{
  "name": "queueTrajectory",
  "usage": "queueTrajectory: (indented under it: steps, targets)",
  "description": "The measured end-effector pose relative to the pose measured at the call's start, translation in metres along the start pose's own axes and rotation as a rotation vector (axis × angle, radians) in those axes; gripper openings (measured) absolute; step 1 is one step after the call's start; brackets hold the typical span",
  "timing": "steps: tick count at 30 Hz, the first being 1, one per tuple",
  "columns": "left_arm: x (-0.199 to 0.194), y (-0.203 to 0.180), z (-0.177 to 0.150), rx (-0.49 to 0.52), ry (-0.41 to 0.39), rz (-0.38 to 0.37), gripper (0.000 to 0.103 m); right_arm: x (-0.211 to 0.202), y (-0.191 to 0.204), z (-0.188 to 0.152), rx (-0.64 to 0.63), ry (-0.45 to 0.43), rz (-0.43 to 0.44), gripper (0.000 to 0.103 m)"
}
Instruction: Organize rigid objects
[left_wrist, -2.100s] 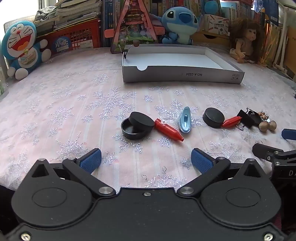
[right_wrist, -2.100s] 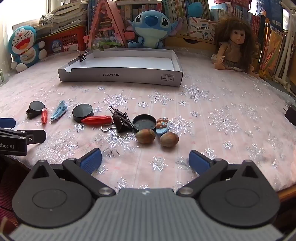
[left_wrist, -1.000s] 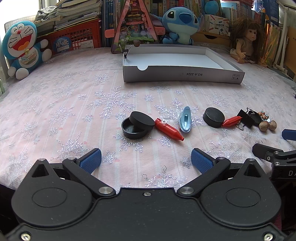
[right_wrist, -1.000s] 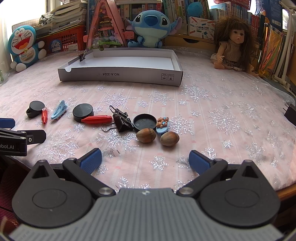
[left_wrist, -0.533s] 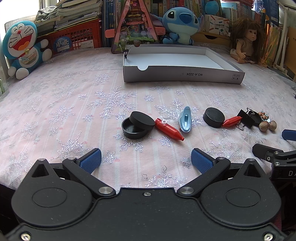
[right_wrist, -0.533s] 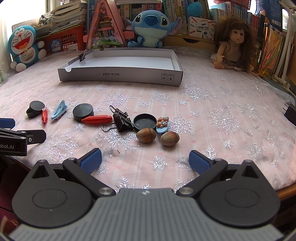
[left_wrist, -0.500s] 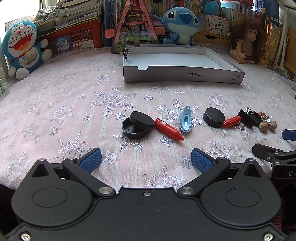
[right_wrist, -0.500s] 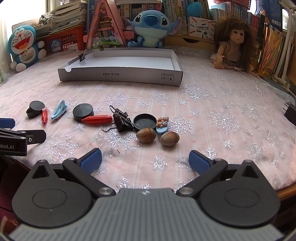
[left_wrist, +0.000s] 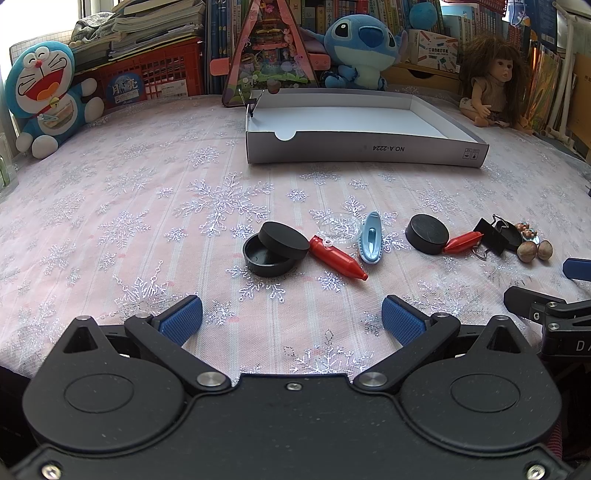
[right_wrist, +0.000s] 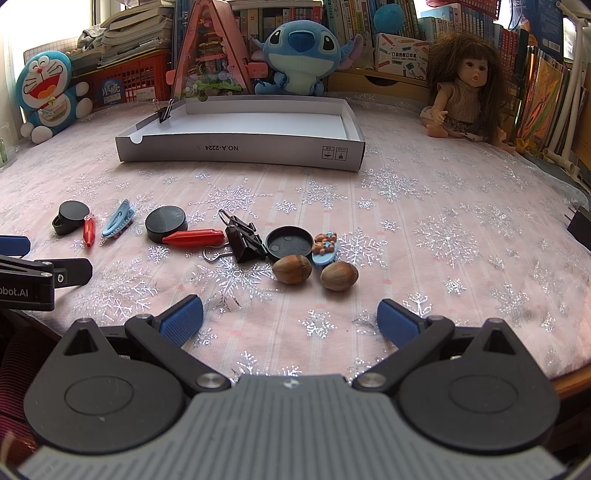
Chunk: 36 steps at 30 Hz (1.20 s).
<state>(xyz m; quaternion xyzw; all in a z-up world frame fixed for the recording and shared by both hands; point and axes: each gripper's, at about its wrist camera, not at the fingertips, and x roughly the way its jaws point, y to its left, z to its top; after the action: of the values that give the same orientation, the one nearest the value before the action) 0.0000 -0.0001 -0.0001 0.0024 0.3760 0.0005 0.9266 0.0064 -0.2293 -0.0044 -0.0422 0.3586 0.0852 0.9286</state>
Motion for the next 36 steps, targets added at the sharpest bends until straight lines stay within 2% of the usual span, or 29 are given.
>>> queueTrajectory:
  steps: [28,36]
  targets:
    - [-0.0005,-0.0007,-0.001,0.009,-0.011,0.0,0.103,0.0001,-0.0002,-0.0004,0.002,-0.001,0.001,0.103]
    - [-0.0006,-0.0015,-0.0004,0.017,-0.012,-0.01,0.103,0.0,-0.0015,-0.0026,-0.003,-0.025,0.011,0.103]
